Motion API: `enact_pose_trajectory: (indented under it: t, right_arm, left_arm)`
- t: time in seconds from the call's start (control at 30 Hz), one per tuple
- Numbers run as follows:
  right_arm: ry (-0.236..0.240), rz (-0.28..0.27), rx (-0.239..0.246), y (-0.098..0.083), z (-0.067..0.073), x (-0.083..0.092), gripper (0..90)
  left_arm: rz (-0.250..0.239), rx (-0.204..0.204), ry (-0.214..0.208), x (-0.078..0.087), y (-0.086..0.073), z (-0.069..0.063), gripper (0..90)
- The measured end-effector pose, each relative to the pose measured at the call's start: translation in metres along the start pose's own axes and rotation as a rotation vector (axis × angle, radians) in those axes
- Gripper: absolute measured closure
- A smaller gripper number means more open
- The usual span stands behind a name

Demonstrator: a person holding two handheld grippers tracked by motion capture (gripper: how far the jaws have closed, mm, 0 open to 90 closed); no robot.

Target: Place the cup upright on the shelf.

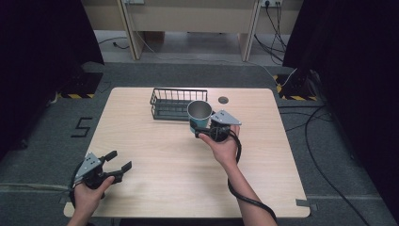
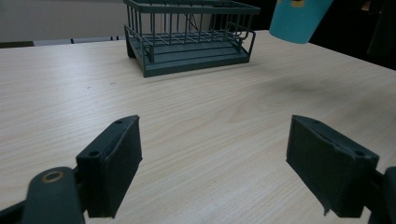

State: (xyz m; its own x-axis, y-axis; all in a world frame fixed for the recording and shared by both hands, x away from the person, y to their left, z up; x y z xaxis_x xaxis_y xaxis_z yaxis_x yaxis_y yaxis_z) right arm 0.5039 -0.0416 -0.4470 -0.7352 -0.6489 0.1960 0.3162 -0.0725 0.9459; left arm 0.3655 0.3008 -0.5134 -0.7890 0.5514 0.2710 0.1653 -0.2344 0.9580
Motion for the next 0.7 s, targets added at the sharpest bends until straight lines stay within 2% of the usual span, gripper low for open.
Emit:
enact_pose_trajectory:
  t: [0.47,0.7]
  right_arm:
    - [-0.015,-0.015,-0.002,0.026,-0.007,-0.023,16.3]
    - [-0.021,-0.029,-0.001,0.044,-0.008,-0.037,16.4]
  left_arm:
    - [-0.001,0.002,-0.001,0.0,0.0,0.0,17.6]
    - [-0.001,0.002,-0.002,0.0,0.0,0.0,17.6]
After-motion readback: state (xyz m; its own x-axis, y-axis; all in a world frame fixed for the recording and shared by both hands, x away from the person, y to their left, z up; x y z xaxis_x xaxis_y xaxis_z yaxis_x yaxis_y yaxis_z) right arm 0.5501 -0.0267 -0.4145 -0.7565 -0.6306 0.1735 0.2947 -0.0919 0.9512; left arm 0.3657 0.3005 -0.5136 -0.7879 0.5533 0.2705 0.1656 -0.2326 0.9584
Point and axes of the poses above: each handheld gripper's, and its own axes: x roughly backward along the jaws, y roughly out of its top, z roughly to its left, the point moved 5 cm from there along -x, roughly forward along the jaws, and after that the axes turned 13 degrees about -x, right-handed, at the moved point
